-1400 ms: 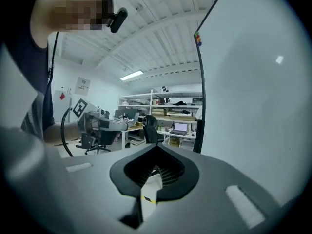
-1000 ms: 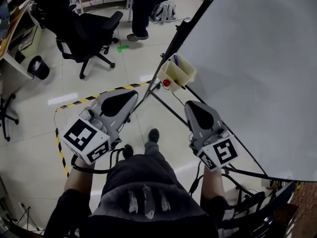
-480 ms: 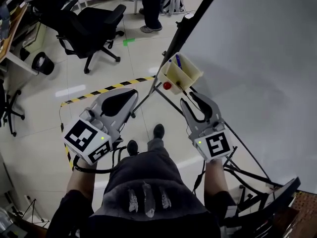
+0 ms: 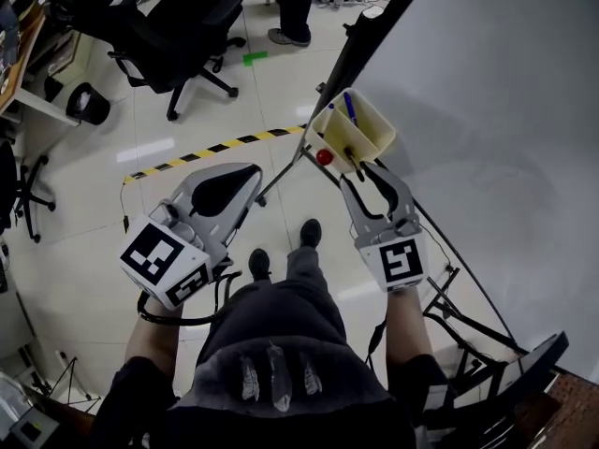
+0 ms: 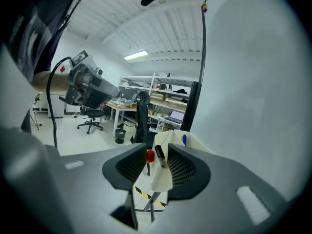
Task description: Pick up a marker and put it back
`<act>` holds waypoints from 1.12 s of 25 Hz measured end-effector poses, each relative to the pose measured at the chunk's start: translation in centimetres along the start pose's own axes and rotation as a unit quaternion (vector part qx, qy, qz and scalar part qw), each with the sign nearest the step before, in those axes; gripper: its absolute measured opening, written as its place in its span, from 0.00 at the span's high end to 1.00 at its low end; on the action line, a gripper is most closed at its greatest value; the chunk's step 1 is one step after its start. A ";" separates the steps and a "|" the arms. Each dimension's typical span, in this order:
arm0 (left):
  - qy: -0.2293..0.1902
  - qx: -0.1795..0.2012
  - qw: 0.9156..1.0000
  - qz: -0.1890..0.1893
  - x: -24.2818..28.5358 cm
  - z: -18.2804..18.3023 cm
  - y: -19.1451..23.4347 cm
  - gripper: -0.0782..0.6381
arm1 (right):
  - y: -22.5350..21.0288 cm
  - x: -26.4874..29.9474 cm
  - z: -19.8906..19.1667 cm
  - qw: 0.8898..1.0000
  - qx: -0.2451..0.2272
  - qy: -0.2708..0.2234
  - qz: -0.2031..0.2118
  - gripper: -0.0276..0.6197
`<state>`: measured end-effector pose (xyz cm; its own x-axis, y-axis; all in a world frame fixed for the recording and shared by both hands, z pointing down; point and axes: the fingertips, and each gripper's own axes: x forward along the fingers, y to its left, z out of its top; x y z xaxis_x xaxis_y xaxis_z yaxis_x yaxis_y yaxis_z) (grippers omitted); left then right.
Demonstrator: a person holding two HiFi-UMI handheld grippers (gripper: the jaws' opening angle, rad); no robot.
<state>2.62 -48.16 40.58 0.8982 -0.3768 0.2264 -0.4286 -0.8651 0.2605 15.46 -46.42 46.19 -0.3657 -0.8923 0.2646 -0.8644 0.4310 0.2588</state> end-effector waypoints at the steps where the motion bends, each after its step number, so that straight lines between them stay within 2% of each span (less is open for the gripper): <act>1: 0.004 -0.002 1.000 0.001 0.0 -0.3 0.1 0.88 | -0.1 0.2 -0.2 1.000 -0.004 0.001 -0.003 0.77; 4: 0.008 -0.005 1.000 0.002 0.0 -0.7 0.1 0.88 | -0.5 0.3 -0.4 1.000 -0.002 -0.007 -0.018 0.88; 6: 0.009 -0.006 1.000 0.002 -0.1 -0.8 0.0 0.88 | -0.7 0.2 -0.2 1.000 0.009 -0.012 -0.024 0.90; 15: 0.003 -0.005 1.000 0.003 -0.2 -0.6 -0.1 0.88 | -1.6 -0.1 2.1 0.998 0.020 -0.040 -0.033 0.90; 23: -0.023 0.014 1.000 0.004 -1.5 1.4 -0.6 0.88 | -1.9 -1.3 7.6 0.996 0.001 -0.079 -0.041 0.90; 28: -0.044 0.036 0.998 0.004 -2.4 4.4 -0.7 0.88 | -1.7 -1.7 11.7 0.994 -0.020 -0.098 -0.040 0.90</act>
<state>1.21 -48.12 35.69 0.9016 -0.4080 0.1441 -0.4298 -0.8826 0.1905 13.56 -47.19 34.45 -0.3592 -0.9315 0.0573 -0.8809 0.3587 0.3087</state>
